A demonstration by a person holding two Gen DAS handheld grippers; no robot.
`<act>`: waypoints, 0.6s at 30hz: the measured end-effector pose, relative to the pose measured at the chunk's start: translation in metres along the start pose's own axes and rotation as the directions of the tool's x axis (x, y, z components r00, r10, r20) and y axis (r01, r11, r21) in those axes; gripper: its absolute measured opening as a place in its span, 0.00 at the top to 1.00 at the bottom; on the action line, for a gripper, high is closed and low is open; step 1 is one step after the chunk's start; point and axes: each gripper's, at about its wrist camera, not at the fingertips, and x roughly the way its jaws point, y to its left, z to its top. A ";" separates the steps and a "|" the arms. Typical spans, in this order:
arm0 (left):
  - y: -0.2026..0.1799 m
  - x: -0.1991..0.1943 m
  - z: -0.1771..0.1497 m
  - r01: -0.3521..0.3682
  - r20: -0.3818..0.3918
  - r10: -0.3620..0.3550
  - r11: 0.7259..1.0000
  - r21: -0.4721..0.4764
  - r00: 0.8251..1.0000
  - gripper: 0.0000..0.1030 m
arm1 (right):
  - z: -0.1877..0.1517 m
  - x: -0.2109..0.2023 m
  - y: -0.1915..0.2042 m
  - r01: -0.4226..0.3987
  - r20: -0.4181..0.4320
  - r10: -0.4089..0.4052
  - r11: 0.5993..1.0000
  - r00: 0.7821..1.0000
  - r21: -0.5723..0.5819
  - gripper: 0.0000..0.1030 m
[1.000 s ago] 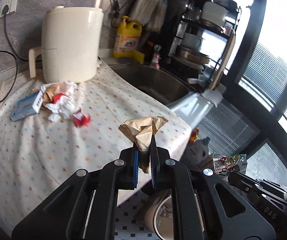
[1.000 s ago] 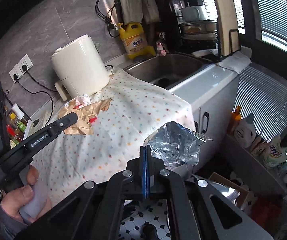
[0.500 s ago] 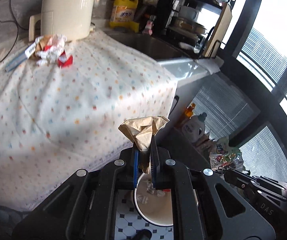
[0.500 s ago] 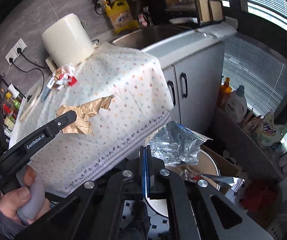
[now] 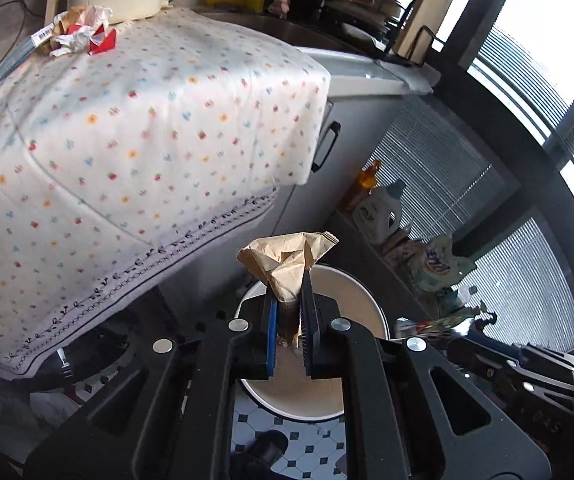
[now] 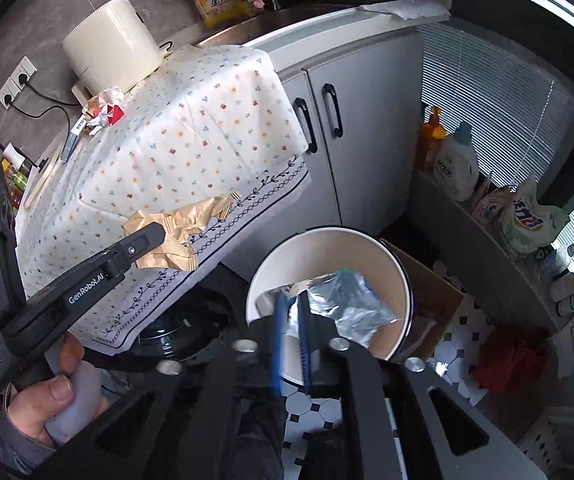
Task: Collect trash
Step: 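Carry the brown paper scrap and grey foil wrapper over the white bin and release both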
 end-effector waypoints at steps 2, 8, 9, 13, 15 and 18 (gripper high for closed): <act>-0.002 0.003 -0.002 0.000 -0.007 0.000 1.000 0.005 1.000 0.90 | -0.002 -0.002 -0.003 0.000 0.015 0.000 1.000 1.000 -0.004 0.51; -0.006 0.016 -0.007 0.008 -0.042 -0.007 1.000 0.017 0.999 0.90 | -0.008 -0.002 -0.014 0.025 0.007 -0.025 1.000 1.000 0.018 0.52; -0.007 0.017 -0.007 0.013 -0.047 -0.012 1.000 0.019 0.999 0.90 | -0.007 -0.004 -0.016 0.034 0.011 -0.034 0.999 0.999 0.025 0.52; -0.020 0.025 -0.005 0.071 -0.086 -0.067 0.997 0.041 0.994 0.90 | -0.003 -0.016 -0.026 0.073 0.038 -0.075 0.996 0.996 0.053 0.50; -0.028 0.027 -0.003 0.105 -0.105 -0.099 0.993 0.056 0.990 0.88 | -0.001 -0.023 -0.028 0.096 0.057 -0.100 0.993 0.993 0.065 0.45; -0.035 0.028 0.003 0.143 -0.120 -0.134 0.987 0.071 0.984 0.70 | 0.005 -0.031 -0.031 0.115 0.077 -0.122 0.990 0.990 0.087 0.42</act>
